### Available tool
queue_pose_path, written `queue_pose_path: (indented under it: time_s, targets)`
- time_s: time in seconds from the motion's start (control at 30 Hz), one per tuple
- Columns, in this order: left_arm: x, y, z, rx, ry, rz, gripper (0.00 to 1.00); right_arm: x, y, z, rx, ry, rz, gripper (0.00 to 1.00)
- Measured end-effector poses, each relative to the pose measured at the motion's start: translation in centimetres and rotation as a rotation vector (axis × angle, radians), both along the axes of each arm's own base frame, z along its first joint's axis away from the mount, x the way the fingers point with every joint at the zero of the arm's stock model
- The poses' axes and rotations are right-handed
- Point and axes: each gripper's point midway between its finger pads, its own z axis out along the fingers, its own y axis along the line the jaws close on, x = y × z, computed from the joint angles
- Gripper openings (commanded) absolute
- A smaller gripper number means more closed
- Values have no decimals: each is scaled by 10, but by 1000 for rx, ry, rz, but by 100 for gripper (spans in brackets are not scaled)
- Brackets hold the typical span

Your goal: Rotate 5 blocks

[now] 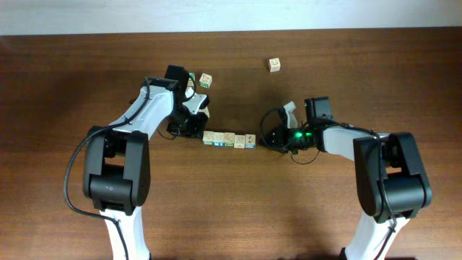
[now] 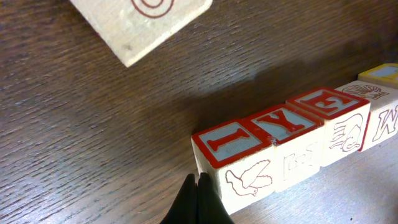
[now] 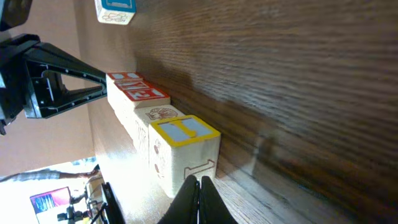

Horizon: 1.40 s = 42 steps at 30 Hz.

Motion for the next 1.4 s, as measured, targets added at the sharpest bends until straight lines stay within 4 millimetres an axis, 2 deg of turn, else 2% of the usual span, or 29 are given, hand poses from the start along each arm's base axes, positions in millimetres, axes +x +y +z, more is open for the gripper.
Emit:
queue_pose_path:
  time_s: [0.93, 1.23, 1.4]
  targets:
    - [0, 0, 0, 1, 0, 0, 0, 3, 7, -2, -24, -19, -5, 4]
    - [2, 9, -2, 29, -6, 12, 0, -3, 20, -2, -28, -21, 29, 4]
    - [4, 13, -3, 50, -9, 19, 0, -1, 26, 13, -51, -75, 34, 4]
